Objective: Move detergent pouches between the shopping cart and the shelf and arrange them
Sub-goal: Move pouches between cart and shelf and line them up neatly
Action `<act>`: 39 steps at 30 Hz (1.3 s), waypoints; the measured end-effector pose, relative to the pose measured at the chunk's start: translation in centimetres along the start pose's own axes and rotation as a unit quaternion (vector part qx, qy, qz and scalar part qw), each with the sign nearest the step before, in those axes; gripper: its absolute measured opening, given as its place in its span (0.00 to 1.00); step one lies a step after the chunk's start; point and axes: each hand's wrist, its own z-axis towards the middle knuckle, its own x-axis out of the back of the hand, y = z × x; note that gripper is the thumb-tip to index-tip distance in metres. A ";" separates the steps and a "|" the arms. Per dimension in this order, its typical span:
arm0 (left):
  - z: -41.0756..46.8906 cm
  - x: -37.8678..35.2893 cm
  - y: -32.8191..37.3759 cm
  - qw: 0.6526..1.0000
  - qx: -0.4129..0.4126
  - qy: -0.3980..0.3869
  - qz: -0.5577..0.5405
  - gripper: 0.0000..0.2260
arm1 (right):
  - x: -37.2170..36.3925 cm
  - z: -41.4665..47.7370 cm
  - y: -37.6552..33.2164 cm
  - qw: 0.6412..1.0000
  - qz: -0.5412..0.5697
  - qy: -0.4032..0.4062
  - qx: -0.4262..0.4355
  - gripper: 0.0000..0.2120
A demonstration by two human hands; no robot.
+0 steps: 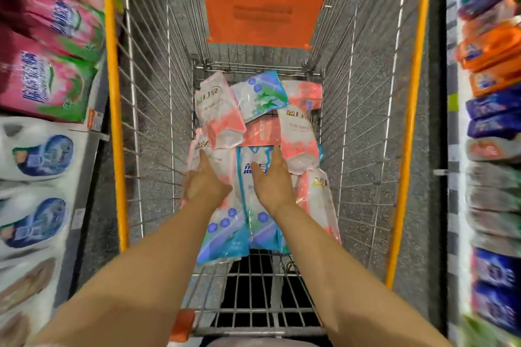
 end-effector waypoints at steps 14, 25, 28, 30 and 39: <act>-8.8 3.1 1.8 0.987 -0.084 0.104 0.090 0.22 | -0.5 -3.8 -0.1 0.860 0.378 -0.188 -0.286 0.20; -25.5 2.5 4.4 0.938 -0.178 0.282 0.095 0.26 | 5.5 -12.1 -0.4 0.789 0.552 -0.253 -0.091 0.15; -29.8 2.9 4.2 0.919 -0.182 0.341 0.080 0.28 | 6.9 -15.1 -1.6 0.785 0.552 -0.281 -0.004 0.14; -32.3 3.4 3.0 0.911 -0.185 0.367 0.037 0.28 | 7.5 -17.6 -2.9 0.778 0.558 -0.286 0.039 0.19; -41.0 9.0 -7.4 0.816 -0.215 0.518 -0.140 0.41 | 6.4 -30.5 -12.0 0.764 0.479 -0.339 0.269 0.25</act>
